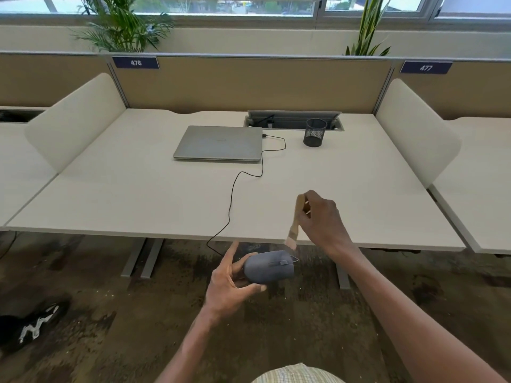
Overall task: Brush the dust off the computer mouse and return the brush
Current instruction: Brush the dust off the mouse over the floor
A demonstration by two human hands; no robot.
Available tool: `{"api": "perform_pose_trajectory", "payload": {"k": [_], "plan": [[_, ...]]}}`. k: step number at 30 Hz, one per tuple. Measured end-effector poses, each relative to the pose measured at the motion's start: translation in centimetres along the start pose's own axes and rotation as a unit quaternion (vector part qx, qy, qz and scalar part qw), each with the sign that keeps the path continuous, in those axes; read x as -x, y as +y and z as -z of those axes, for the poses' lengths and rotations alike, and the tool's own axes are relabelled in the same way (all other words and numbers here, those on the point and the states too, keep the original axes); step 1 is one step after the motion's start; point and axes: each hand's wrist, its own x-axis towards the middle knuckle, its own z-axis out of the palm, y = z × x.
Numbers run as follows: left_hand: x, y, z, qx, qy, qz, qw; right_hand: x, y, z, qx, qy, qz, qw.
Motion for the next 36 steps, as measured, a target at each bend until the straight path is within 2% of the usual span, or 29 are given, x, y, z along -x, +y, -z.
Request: {"api": "perform_pose_trajectory", "payload": {"k": [3, 6, 10, 15, 23, 28, 32, 36], "plan": [[-0.3, 0.1, 0.0, -0.011, 0.005, -0.007, 1.0, 1.4, -1.9, 0.6, -0.084, -0.037, 0.099, 0.991], [-0.7, 0.5, -0.2, -0.007, 0.003, -0.01, 1.0, 2.5, -3.6, 0.6, -0.107, -0.074, 0.177, 0.975], [-1.0, 1.2, -0.4, -0.013, 0.006, -0.015, 1.0, 3.3, -5.2, -0.2, -0.062, -0.126, 0.267, 0.953], [-1.4, 1.0, -0.1, -0.028, 0.029, -0.024, 0.999, 5.0, -6.1, 0.1, -0.009, -0.186, 0.337, 0.923], [-1.4, 1.0, 0.1, -0.008, 0.043, -0.018, 0.999, 6.7, -5.5, 2.5, 0.036, -0.212, 0.368, 0.905], [-1.3, 1.0, 0.2, 0.001, 0.051, -0.027, 0.998, 6.6, -4.7, 3.6, 0.086, -0.163, 0.372, 0.91], [-1.5, 1.1, 0.3, 0.0, 0.054, -0.026, 0.998, 5.9, -4.5, 3.4, 0.051, -0.116, 0.336, 0.933], [-1.5, 1.2, 0.4, 0.02, 0.055, -0.023, 0.998, 5.9, -4.4, 2.9, 0.04, -0.124, 0.345, 0.93]]}}
